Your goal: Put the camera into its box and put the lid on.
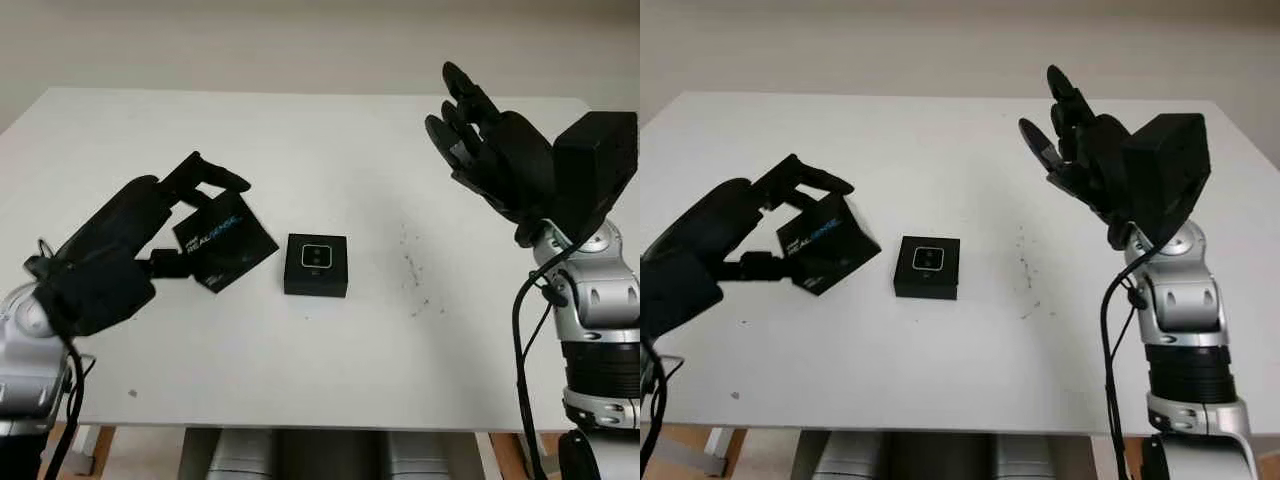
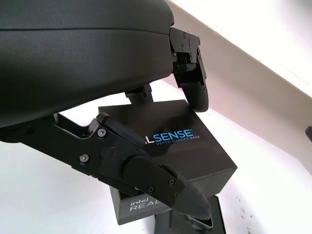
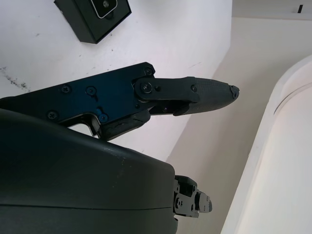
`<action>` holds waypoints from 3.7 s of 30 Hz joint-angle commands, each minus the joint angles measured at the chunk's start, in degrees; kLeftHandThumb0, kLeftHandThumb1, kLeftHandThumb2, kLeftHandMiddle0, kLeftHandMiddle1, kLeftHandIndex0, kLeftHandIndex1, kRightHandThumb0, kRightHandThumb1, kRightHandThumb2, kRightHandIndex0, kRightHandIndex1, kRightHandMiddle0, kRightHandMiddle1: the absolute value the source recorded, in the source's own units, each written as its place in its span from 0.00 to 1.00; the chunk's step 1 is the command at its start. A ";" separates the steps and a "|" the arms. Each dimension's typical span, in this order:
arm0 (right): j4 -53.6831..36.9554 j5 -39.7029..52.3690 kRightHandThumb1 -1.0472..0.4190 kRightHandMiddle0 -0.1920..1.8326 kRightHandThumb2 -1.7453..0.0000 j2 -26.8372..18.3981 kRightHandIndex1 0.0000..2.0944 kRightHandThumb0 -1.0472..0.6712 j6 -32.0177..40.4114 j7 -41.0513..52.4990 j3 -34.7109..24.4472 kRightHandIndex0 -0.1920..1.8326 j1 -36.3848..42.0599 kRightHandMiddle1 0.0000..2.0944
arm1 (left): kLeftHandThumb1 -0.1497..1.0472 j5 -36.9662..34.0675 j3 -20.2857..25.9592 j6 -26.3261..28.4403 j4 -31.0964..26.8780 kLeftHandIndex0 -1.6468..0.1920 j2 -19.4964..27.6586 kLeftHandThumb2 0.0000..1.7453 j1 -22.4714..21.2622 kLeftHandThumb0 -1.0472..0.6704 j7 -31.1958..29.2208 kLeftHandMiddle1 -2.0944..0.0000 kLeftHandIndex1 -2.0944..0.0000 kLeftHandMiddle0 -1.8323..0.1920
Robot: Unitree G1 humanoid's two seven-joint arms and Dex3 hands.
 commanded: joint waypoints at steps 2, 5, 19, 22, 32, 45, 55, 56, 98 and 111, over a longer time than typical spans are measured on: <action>-0.45 -0.01 0.00 0.07 0.79 0.31 0.03 0.17 -0.98 -0.30 -0.02 0.04 0.40 0.03 | 0.92 0.34 -1.95 -2.93 4.24 0.73 0.25 0.03 -4.19 0.55 -0.24 0.33 0.30 0.74; -0.38 0.14 0.00 0.07 0.79 0.52 0.03 0.17 -0.85 -0.46 -0.09 0.04 0.42 0.03 | 0.91 1.00 -3.99 -7.38 9.54 0.72 -0.15 0.03 -7.76 0.57 0.14 0.34 0.31 0.73; -0.54 0.18 0.00 0.06 0.78 1.01 0.02 0.16 -1.80 -0.45 -0.19 0.03 1.27 0.03 | 0.89 7.27 -13.80 -26.68 35.08 0.70 -3.75 0.03 -23.35 0.58 2.28 0.29 0.27 0.72; -1.06 -0.18 0.00 0.07 0.78 1.00 0.03 0.17 -1.67 -0.91 -0.19 0.04 1.73 0.03 | 0.89 8.38 -15.30 -29.80 39.33 0.70 -4.34 0.03 -25.96 0.57 2.33 0.28 0.26 0.72; -2.32 0.06 0.00 0.07 0.78 0.89 0.03 0.16 -0.98 -1.00 -0.37 0.03 2.72 0.03 | 0.91 10.18 -18.79 -34.22 45.86 0.71 -5.39 0.03 -30.90 0.56 -0.23 0.29 0.26 0.72; -3.43 0.40 0.00 0.06 0.77 1.03 0.02 0.19 0.07 -1.50 -0.66 0.03 3.28 0.02 | 0.91 6.87 -20.05 -34.90 47.97 0.71 -7.50 0.03 -31.90 0.56 -6.82 0.28 0.25 0.71; -4.54 0.81 0.00 0.06 0.78 1.07 0.03 0.19 0.98 -1.67 -0.97 0.03 3.83 0.02 | 0.91 3.91 -19.73 -33.21 48.18 0.71 -8.95 0.03 -30.59 0.55 -9.29 0.27 0.22 0.71; -4.71 0.85 0.00 0.05 0.77 0.91 0.03 0.19 0.95 -1.54 -1.01 0.03 4.04 0.02 | 0.90 3.88 -19.73 -33.43 48.59 0.71 -9.20 0.03 -30.44 0.55 -8.92 0.26 0.22 0.71; -7.82 2.36 0.00 0.05 0.78 2.25 0.02 0.18 2.50 -3.39 -1.62 0.03 6.73 0.03 | 0.89 10.63 -23.58 -36.08 53.49 0.72 -12.47 0.03 -31.86 0.58 -3.88 0.26 0.24 0.73; -7.39 2.42 0.00 0.05 0.78 2.22 0.03 0.18 2.17 -3.18 -1.51 0.03 6.32 0.03 | 1.00 20.62 -28.14 -23.75 44.86 0.91 -9.53 0.10 -31.17 0.18 -8.15 0.98 0.96 0.95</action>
